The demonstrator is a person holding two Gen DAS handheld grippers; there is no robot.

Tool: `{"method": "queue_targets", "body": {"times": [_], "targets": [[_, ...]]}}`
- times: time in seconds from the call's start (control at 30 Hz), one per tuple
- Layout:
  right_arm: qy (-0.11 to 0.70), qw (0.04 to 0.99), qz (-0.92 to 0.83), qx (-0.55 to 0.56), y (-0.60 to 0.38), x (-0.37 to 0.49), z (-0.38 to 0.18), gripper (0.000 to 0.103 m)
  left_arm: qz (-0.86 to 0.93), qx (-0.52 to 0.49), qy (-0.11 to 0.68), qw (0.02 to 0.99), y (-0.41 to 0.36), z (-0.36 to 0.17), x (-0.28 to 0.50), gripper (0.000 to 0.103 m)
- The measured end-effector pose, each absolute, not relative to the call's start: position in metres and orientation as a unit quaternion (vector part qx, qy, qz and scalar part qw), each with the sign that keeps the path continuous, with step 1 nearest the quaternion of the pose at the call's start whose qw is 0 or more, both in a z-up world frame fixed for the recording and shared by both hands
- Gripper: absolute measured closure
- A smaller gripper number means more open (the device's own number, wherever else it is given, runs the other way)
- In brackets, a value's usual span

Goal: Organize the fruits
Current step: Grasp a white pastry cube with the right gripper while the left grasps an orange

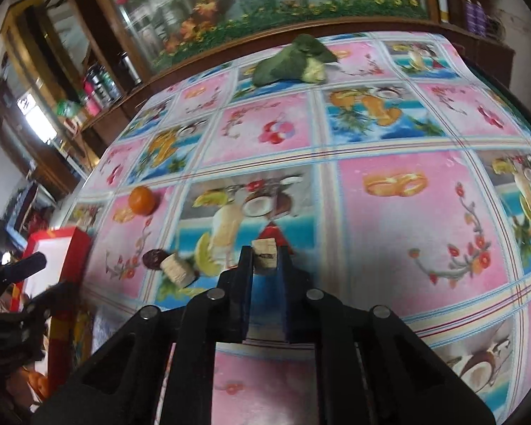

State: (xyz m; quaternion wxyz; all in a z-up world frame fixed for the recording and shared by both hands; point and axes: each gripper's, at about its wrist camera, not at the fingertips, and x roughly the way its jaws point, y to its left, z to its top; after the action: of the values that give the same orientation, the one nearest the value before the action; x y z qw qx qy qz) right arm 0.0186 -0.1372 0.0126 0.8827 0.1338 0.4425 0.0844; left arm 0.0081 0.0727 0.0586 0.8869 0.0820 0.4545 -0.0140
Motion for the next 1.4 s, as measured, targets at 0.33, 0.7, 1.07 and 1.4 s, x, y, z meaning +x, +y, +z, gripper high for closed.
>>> {"method": "queue_targets", "body": {"times": [0.33,0.7,1.07,1.4], "targets": [[0.451,0.869,0.128,0.156,-0.141,0.022,0.015,0.088,-0.007,0.064,0.461,0.885,0.064,0.054,0.048,0.025],[0.452,0.875,0.127,0.117,-0.129,0.020,0.010,0.088,0.002,0.073,0.470,0.880,0.072,0.045,0.040,0.025],[0.458,0.875,0.126,0.096,-0.122,0.021,0.006,0.088,-0.011,0.082,0.462,0.883,0.059,0.044,0.072,0.025],[0.458,0.875,0.126,0.092,-0.122,0.021,0.006,0.088,-0.017,0.034,0.496,0.867,0.055,0.019,0.106,0.053]]}}
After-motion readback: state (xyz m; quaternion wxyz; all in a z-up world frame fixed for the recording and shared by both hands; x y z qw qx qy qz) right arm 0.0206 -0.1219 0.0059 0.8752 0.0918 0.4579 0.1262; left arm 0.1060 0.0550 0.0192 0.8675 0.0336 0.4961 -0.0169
